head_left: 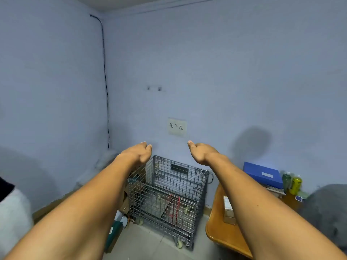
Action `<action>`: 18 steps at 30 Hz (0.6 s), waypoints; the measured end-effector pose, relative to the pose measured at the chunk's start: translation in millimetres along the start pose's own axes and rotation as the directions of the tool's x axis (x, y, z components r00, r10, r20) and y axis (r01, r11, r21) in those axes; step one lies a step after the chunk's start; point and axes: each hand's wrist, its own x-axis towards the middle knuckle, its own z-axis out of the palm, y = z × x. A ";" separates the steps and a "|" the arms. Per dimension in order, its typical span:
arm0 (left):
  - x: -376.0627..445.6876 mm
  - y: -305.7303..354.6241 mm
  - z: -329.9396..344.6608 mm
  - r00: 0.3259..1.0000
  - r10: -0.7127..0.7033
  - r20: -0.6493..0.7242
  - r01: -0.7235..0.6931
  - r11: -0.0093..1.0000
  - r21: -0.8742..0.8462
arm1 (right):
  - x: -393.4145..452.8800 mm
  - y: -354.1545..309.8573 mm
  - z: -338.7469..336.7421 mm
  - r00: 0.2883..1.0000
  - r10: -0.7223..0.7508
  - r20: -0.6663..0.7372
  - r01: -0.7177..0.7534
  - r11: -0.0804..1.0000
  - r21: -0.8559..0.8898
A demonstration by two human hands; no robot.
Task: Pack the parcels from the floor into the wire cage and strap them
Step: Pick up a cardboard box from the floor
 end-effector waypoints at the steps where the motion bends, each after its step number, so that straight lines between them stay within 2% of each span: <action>1: 8.6 0.0 2.8 1.000 -0.008 -0.002 0.008 1.000 0.008 | 9.8 1.4 2.4 1.000 0.003 0.000 -0.003 1.000 -0.006; 10: 119.8 2.4 34.1 0.997 -0.073 -0.008 0.074 0.996 0.052 | 139.7 40.3 32.4 1.000 -0.019 -0.017 0.019 1.000 0.001; 18: 193.1 -5.6 47.7 0.992 -0.126 -0.012 0.127 0.990 0.061 | 228.2 47.8 50.3 0.997 -0.059 0.046 0.058 0.998 0.014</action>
